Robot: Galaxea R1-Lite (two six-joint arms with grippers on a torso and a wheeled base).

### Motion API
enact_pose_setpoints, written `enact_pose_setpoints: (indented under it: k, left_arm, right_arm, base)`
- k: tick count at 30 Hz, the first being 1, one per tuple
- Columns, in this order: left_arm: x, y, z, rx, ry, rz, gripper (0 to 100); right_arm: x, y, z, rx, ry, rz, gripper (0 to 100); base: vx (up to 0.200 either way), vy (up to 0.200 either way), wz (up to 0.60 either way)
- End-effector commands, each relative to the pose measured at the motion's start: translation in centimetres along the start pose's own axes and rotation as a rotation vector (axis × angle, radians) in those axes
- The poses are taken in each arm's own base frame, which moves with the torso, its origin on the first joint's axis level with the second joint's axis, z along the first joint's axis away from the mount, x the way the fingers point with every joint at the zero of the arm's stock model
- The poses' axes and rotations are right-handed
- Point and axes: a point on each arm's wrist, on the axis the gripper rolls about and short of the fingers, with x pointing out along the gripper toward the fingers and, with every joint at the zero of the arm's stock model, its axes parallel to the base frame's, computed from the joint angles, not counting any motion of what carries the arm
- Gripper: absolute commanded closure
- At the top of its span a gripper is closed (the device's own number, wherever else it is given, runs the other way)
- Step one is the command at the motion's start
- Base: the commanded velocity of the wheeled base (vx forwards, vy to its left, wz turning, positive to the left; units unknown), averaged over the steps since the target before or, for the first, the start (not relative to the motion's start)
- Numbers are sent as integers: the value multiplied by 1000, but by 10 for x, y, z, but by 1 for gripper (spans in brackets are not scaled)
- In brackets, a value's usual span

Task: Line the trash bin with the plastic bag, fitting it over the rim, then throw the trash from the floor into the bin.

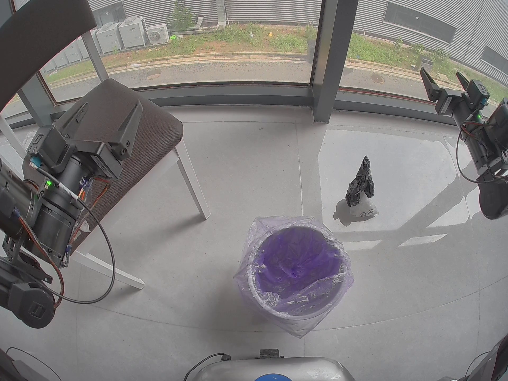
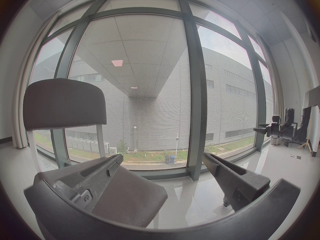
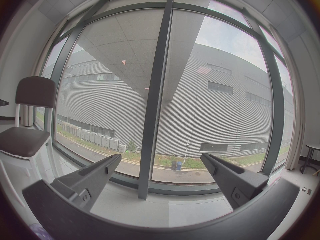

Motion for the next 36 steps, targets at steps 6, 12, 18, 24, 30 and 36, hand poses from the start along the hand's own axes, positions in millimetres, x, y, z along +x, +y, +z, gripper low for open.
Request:
enact_pose_setpoints:
  k: [6, 12, 18, 24, 30, 36]
  left_arm:
    - [-9, 0, -3, -30, 17, 1, 0]
    - [-17, 0, -11, -11, 61, -6, 0]
    - [-17, 0, -13, -16, 69, -4, 0]
    - [-15, -1, -15, -18, 73, -6, 0]
    - [-18, 5, -16, -5, 82, 18, 0]
    - [-23, 34, 1, 52, 24, 143, 0]
  right_arm:
    - [53, 2, -81, 49, 46, -33, 0]
    - [75, 6, -123, 110, 101, -69, 0]
    - [83, 2, -144, 157, 145, -93, 0]
    - [83, 5, -142, 167, 149, -89, 0]
    - [78, 28, -121, 155, 96, -95, 0]
    - [71, 28, -105, 89, 68, -97, 0]
  base:
    - [0, 0, 0]
    - [0, 0, 0]
    - [0, 0, 0]
    - [0, 0, 0]
    - [0, 0, 0]
    - [0, 0, 0]
